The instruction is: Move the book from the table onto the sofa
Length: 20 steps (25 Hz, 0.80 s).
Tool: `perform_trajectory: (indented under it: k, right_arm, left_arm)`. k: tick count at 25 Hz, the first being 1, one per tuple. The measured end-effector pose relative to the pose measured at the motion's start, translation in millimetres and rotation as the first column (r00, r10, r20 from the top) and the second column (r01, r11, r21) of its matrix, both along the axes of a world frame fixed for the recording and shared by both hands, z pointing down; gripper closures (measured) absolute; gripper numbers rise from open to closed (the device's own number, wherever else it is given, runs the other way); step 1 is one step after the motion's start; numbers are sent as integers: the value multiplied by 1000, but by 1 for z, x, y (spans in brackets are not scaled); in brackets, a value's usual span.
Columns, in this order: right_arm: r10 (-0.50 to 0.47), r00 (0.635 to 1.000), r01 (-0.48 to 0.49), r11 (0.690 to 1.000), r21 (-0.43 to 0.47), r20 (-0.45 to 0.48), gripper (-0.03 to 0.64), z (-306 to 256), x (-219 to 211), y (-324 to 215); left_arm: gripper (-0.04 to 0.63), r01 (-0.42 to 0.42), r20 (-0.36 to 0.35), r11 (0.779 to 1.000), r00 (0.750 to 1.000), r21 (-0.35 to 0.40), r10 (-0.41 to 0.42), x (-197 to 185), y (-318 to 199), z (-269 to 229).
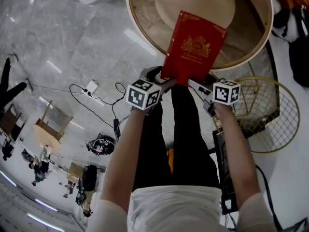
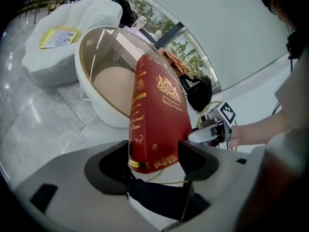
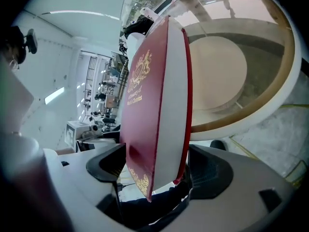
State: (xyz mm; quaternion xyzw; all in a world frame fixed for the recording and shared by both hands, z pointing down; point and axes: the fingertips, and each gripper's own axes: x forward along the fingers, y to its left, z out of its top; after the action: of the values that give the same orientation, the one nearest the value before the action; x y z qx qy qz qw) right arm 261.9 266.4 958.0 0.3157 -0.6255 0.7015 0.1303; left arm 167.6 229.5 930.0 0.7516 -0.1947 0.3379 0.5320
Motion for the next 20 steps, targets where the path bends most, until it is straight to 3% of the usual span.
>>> perform_trajectory:
  k: [8, 15, 20]
  right_arm:
    - [64, 995, -63, 998, -9, 82, 229, 7, -9, 2]
    - [59, 994, -61, 998, 24, 96, 247, -9, -6, 5]
    - [-3, 997, -3, 997, 74, 77, 251, -37, -6, -2]
  left_arm:
    - [284, 15, -11, 1000, 1000, 12, -15, 8, 2, 8]
    - [285, 32, -28, 999, 999, 29, -31, 7, 3, -6]
    - [285, 60, -38, 997, 998, 39, -59, 7, 4, -30]
